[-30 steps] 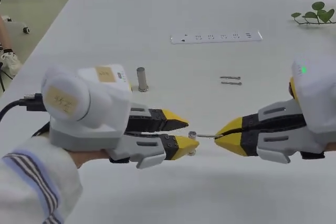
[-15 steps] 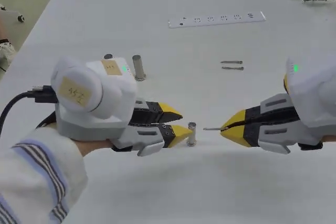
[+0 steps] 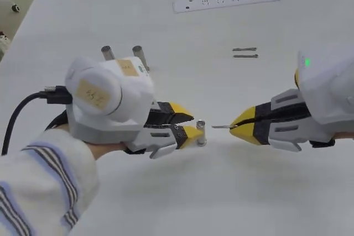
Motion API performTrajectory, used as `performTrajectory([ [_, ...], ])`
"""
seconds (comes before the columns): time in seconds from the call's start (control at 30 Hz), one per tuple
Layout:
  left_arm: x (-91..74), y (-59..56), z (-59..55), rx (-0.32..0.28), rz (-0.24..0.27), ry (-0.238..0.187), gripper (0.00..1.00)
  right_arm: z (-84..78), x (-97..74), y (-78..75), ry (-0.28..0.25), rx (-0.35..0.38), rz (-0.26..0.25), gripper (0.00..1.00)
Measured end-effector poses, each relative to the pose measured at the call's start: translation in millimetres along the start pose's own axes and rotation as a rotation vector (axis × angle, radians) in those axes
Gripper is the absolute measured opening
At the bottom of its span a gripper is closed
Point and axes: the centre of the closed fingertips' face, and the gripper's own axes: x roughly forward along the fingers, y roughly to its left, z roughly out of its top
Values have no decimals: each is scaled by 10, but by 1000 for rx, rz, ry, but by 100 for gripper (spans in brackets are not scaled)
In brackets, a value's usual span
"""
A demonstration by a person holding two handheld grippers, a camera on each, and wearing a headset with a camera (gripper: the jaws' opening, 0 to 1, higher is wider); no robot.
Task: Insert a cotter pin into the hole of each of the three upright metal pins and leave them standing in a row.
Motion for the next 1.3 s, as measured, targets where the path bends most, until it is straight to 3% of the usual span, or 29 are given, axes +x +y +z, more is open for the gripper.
performTrajectory([
  [0.37, 58, -14, -5, 32, -2, 16, 6, 12, 32, -12, -20, 9, 18, 0],
  [0.77, 38, -50, -7, 119, -38, 26, 5, 62, 53, 42, -48, 12, 39, 0],
  [1.3, 37, -73, -30, 130, -64, 49, 6, 56, 101, 61, -51, 8, 68, 0],
])
